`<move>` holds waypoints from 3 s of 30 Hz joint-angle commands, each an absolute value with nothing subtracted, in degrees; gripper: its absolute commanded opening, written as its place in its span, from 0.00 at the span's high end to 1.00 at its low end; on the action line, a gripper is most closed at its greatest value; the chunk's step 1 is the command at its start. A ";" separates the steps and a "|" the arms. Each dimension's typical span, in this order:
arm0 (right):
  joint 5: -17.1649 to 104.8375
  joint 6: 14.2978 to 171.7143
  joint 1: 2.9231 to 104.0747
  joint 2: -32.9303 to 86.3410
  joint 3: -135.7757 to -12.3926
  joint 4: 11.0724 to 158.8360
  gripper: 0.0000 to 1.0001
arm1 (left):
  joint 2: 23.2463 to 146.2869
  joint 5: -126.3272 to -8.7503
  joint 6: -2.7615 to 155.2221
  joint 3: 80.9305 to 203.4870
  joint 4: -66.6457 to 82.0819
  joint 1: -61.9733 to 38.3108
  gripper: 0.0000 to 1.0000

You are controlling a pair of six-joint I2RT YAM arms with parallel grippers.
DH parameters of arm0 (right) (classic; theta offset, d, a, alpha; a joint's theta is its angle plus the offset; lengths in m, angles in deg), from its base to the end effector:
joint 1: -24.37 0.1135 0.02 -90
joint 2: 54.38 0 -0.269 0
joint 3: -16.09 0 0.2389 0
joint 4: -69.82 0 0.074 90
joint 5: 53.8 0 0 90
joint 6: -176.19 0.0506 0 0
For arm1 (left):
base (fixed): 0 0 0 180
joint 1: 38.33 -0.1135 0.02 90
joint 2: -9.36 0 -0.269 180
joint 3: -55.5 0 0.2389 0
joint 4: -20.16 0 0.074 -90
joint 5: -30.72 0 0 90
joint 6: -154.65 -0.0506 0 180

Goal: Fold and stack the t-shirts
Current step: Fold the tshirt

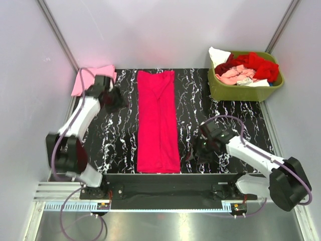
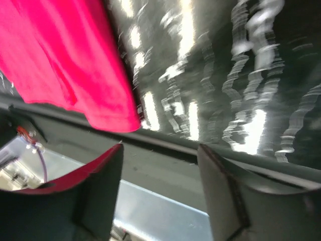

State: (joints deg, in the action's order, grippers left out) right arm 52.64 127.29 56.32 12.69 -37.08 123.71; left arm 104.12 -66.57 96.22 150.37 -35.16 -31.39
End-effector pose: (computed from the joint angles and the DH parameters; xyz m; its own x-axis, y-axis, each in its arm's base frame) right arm 0.1565 0.1145 0.1904 -0.9853 0.1286 -0.1126 0.0655 0.8927 0.4459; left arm 0.3487 -0.0489 0.2800 -0.7950 -0.4264 -0.4316 -0.2635 0.8834 -0.3875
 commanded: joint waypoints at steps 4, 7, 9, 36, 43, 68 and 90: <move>58.16 136.99 63.91 19.00 -36.60 110.48 0.38 | 85.49 -63.06 100.06 125.28 -33.41 -23.07 0.40; 59.49 138.84 66.20 25.15 -37.12 106.34 0.43 | 79.34 -63.05 103.84 117.52 -33.06 -19.36 0.39; 58.62 139.01 67.43 28.66 -38.87 106.77 0.44 | 75.22 -63.50 106.38 112.70 -32.79 -16.28 0.40; 58.25 141.56 69.90 30.00 -39.67 108.53 1.00 | 64.29 -65.26 125.99 92.54 -23.75 1.83 0.50; 58.43 141.30 69.90 29.65 -39.23 108.18 1.00 | 65.96 -63.32 128.90 90.52 -22.16 4.55 0.67; 50.17 135.69 65.25 20.15 -55.74 126.28 1.00 | 74.04 -51.02 123.55 127.31 -47.56 9.92 0.96; 52.37 115.37 48.19 60.49 -104.34 138.05 1.00 | 106.64 -56.37 101.57 161.17 -48.00 -13.72 0.96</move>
State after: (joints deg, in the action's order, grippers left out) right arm 51.99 118.59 49.08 58.40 -98.59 134.71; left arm 104.62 -54.79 105.88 156.36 -48.36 -12.31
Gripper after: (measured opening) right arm 0.011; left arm 0.050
